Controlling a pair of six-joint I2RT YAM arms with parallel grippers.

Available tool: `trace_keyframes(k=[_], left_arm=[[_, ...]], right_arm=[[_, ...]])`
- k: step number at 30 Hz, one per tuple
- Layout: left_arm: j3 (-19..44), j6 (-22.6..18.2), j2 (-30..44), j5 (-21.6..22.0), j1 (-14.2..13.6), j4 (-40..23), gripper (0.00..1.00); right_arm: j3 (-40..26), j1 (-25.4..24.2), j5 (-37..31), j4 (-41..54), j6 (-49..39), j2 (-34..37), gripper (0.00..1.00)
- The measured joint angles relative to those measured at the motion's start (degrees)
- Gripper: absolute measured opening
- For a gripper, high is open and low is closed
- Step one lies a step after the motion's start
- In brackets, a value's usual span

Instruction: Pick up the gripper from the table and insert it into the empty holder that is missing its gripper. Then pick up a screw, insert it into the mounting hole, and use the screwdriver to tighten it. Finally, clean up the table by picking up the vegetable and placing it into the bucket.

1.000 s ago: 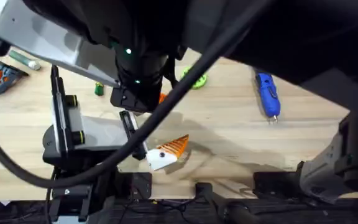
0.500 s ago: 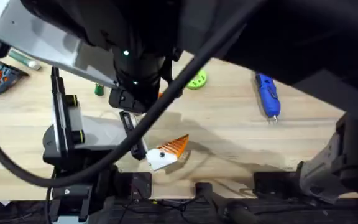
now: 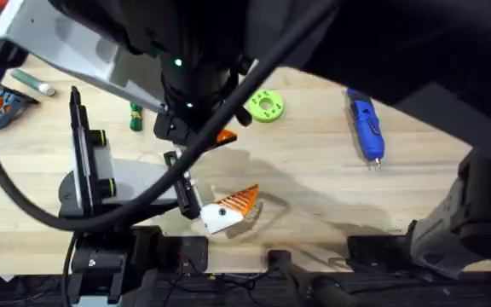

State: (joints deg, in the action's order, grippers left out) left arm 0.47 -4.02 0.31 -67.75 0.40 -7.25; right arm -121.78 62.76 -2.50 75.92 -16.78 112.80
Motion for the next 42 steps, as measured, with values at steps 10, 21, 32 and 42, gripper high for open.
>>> trace_keyframes(k=[10, 21, 32, 42], left_arm=[[0.00, 0.41, 0.01, 0.00, 0.00, 0.00, 0.988], [0.00, 0.41, 0.01, -0.04, 0.00, -0.02, 0.988], [0.00, 0.41, 0.01, -0.13, 0.00, -0.02, 0.988], [0.00, 0.41, 0.01, -0.13, 0.00, -0.02, 0.988]], right_arm=[[0.00, 0.11, 0.07, -0.04, 0.00, 0.93, 0.006], [0.00, 0.79, -0.42, 0.11, 0.00, 0.93, 0.005], [0.00, 1.20, -0.90, 0.13, 0.00, 0.93, 0.005], [0.00, 1.20, -0.88, 0.15, 0.23, 0.93, 0.044]])
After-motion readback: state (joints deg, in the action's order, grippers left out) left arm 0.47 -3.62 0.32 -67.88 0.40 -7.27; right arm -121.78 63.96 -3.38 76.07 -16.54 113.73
